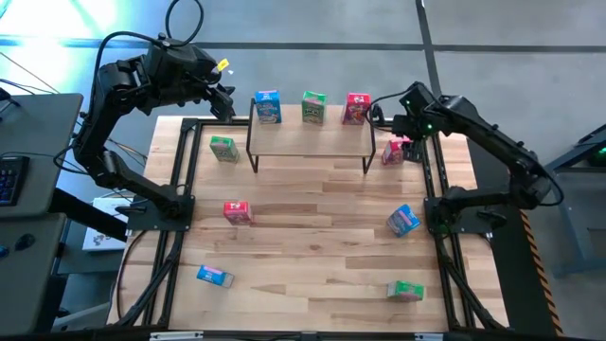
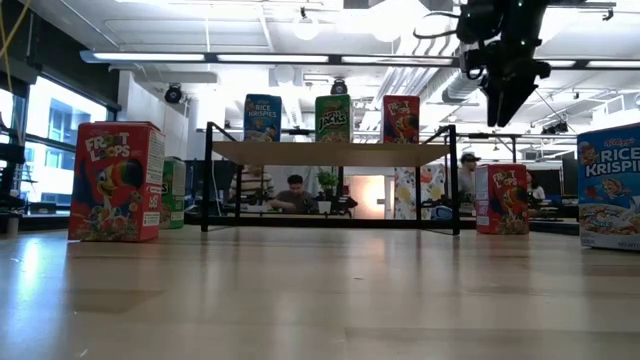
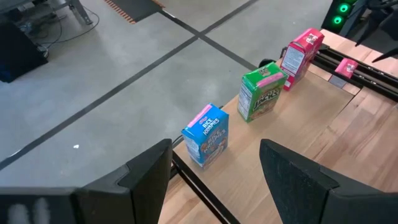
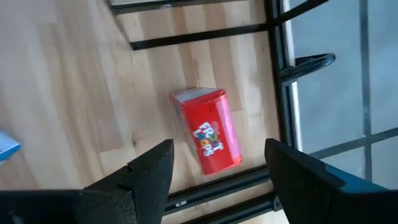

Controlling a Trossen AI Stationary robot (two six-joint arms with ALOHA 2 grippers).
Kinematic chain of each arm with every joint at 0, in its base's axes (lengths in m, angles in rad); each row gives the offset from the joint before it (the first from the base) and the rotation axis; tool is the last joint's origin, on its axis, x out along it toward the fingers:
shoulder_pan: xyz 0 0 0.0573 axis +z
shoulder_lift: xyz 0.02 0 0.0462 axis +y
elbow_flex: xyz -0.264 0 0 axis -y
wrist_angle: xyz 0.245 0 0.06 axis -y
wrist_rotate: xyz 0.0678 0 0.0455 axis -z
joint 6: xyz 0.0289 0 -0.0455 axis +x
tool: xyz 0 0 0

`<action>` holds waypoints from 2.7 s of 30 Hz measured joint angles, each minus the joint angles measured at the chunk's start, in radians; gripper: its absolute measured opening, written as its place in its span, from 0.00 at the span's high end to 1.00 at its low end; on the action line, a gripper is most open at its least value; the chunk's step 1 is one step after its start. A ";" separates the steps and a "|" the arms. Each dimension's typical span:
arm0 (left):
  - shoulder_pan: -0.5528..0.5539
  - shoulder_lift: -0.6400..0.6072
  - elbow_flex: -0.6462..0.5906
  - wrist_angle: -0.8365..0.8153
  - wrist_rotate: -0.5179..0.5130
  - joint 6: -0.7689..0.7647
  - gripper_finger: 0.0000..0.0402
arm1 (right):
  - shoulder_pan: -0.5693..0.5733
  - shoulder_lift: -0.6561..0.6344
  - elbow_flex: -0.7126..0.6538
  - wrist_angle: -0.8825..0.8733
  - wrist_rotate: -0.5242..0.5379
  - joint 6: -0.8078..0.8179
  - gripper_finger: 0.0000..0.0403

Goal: Stack cereal on shelf
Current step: Put the top red cereal box aligned with the other red cereal box on the shelf

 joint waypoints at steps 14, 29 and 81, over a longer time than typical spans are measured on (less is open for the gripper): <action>0.000 0.000 0.000 0.000 0.000 -0.001 0.42 | -0.016 0.001 -0.187 0.168 0.067 -0.051 0.39; 0.000 0.000 0.000 0.000 0.000 -0.025 0.42 | -0.016 0.002 -0.228 0.224 0.085 -0.098 0.39; 0.000 0.000 0.000 0.000 0.000 -0.051 0.42 | 0.188 -0.036 -0.227 -0.007 0.226 0.391 0.63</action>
